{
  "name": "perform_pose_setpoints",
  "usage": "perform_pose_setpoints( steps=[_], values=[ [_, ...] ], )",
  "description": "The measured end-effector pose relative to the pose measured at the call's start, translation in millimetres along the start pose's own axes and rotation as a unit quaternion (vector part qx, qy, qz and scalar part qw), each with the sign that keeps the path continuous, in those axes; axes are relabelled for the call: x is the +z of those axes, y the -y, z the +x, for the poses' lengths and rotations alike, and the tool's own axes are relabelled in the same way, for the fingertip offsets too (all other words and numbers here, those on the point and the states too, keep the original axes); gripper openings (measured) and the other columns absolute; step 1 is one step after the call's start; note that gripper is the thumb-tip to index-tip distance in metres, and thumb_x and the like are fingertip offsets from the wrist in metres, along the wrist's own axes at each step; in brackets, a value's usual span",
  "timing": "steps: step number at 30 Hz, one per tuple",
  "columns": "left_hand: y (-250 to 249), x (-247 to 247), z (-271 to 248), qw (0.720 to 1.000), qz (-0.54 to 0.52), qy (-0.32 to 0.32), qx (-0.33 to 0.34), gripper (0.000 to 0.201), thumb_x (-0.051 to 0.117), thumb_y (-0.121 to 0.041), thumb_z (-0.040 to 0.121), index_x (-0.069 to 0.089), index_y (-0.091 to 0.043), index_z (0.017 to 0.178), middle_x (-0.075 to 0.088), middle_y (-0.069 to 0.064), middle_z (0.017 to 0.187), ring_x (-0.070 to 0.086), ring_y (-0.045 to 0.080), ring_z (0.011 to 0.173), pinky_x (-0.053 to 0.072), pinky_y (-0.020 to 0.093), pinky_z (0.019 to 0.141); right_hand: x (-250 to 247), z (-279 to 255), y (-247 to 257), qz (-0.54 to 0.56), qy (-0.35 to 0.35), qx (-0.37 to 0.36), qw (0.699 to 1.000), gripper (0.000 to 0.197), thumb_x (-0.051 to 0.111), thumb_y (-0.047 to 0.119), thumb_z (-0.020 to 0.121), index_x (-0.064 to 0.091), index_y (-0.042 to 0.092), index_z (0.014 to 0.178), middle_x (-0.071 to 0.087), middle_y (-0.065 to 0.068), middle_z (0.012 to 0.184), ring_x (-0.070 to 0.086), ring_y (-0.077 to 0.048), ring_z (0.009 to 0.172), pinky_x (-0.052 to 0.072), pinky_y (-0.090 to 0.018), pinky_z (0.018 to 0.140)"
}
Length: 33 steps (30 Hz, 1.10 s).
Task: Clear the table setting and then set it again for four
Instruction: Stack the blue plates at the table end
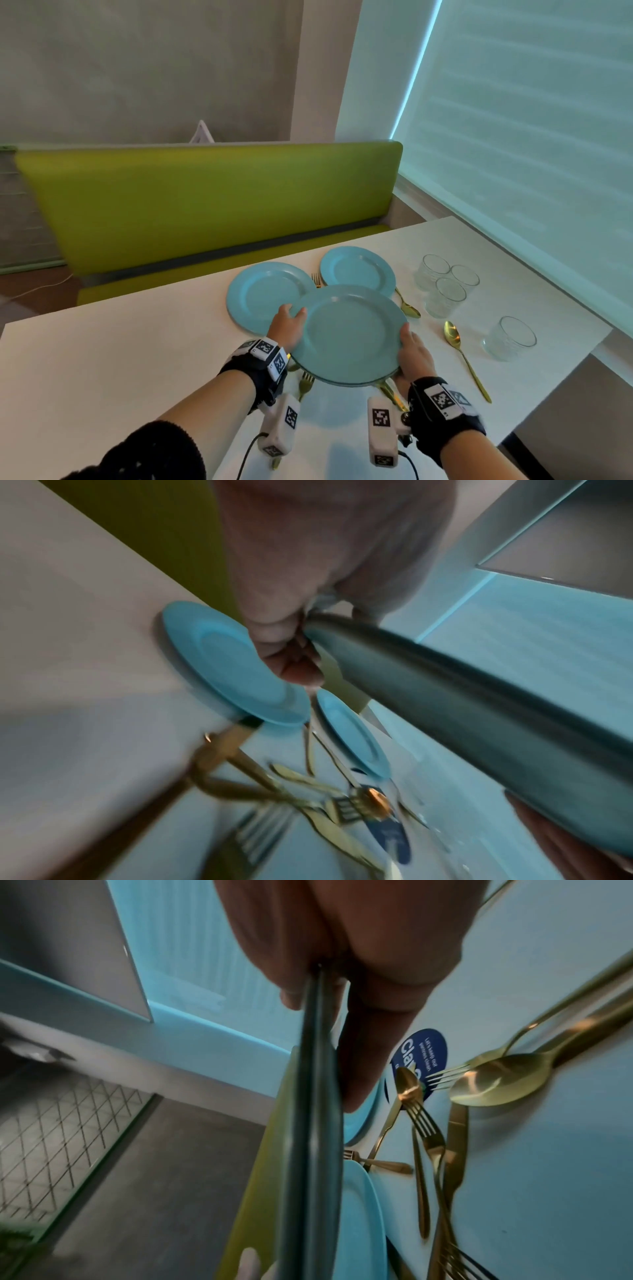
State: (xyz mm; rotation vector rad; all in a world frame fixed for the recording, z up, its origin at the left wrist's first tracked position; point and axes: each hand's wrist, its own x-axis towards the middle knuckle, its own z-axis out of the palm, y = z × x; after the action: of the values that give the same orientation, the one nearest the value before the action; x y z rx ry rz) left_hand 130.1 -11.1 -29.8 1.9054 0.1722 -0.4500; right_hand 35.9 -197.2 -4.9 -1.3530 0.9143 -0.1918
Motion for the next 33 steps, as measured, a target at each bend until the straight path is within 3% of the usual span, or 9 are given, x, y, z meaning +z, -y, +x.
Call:
perform_pose_setpoints(
  steps=[3,9,11,14,17,21,25,28,33],
  values=[
    [11.8,-20.4,21.8,0.999,-0.005,-0.035,-0.037,0.054,0.04,-0.034,0.098,0.036,-0.001,0.141,0.04,0.016,0.146,0.039,0.03,0.134,0.03,0.033,0.11,16.6,13.1,6.8,-0.017,0.022,-0.023,0.999,0.039,0.038,0.036,0.1,0.051,0.009,0.125,0.059,-0.017,0.123,0.059,-0.036,0.109,0.049,-0.056,0.092],
    [44.2,-64.0,67.4,0.96,-0.127,-0.14,-0.206,0.045,0.055,-0.026,0.09,0.051,0.005,0.122,0.058,0.02,0.11,0.059,0.031,0.09,0.055,0.04,0.078,31.6,45.2,25.1,-0.021,0.056,-0.017,0.998,0.025,0.037,0.037,0.1,0.05,0.017,0.106,0.06,-0.017,0.119,0.06,-0.039,0.108,0.047,-0.062,0.091],
    [53.9,-66.2,74.5,0.959,-0.143,-0.11,-0.217,0.031,0.053,-0.023,0.092,0.054,0.001,0.111,0.058,0.024,0.109,0.054,0.029,0.08,0.054,0.039,0.075,32.1,56.0,27.4,-0.023,0.058,-0.019,0.998,0.026,0.037,0.039,0.1,0.051,0.017,0.105,0.061,-0.017,0.116,0.061,-0.04,0.104,0.05,-0.061,0.085],
    [60.7,-61.7,81.8,0.949,-0.186,-0.117,-0.228,0.036,0.054,-0.02,0.091,0.052,0.009,0.113,0.061,0.028,0.104,0.053,0.03,0.066,0.052,0.044,0.09,32.5,68.0,29.7,-0.033,0.058,-0.019,0.998,0.028,0.037,0.039,0.1,0.051,0.015,0.105,0.062,-0.017,0.109,0.062,-0.039,0.096,0.054,-0.054,0.074],
    [60.4,-58.6,85.5,0.938,-0.227,-0.129,-0.229,0.044,0.059,-0.021,0.088,0.051,0.008,0.12,0.056,0.016,0.077,0.053,0.026,0.063,0.053,0.04,0.08,34.0,80.8,27.1,-0.051,0.052,-0.021,0.997,0.033,0.038,0.038,0.1,0.054,0.011,0.108,0.063,-0.017,0.11,0.062,-0.04,0.101,0.05,-0.062,0.084],
    [57.1,-52.4,82.1,0.932,-0.254,-0.123,-0.226,0.041,0.058,-0.023,0.091,0.05,0.003,0.121,0.046,0.008,0.067,0.047,0.019,0.06,0.051,0.035,0.069,43.8,92.9,26.4,-0.059,0.065,-0.022,0.996,0.035,0.036,0.037,0.1,0.055,0.008,0.111,0.063,-0.017,0.116,0.061,-0.037,0.106,0.049,-0.058,0.092],
    [45.7,-51.9,76.9,0.932,-0.289,-0.129,-0.179,0.023,0.046,-0.008,0.095,0.053,0.006,0.111,0.059,0.018,0.09,0.056,0.028,0.07,0.052,0.044,0.084,58.0,89.5,31.1,-0.065,0.094,-0.022,0.993,0.039,0.033,0.035,0.101,0.053,0.007,0.119,0.061,-0.016,0.12,0.06,-0.032,0.106,0.052,-0.046,0.087],
    [33.7,-56.6,70.7,0.928,-0.311,-0.16,-0.13,0.014,0.041,0.0,0.091,0.048,0.005,0.102,0.056,0.021,0.109,0.056,0.036,0.098,0.052,0.041,0.074,68.6,85.2,37.7,-0.071,0.125,-0.023,0.989,0.027,0.031,0.032,0.102,0.05,0.014,0.11,0.06,-0.011,0.11,0.058,-0.028,0.099,0.052,-0.04,0.081],
    [32.8,-65.6,63.4,0.911,-0.356,-0.185,-0.091,0.029,0.041,-0.006,0.089,0.042,0.003,0.116,0.052,0.028,0.118,0.057,0.04,0.105,0.055,0.038,0.065,89.2,81.5,44.7,-0.024,0.169,-0.022,0.985,0.03,0.031,0.033,0.102,0.05,0.013,0.115,0.059,-0.012,0.109,0.058,-0.03,0.099,0.048,-0.049,0.092]
  ],
)
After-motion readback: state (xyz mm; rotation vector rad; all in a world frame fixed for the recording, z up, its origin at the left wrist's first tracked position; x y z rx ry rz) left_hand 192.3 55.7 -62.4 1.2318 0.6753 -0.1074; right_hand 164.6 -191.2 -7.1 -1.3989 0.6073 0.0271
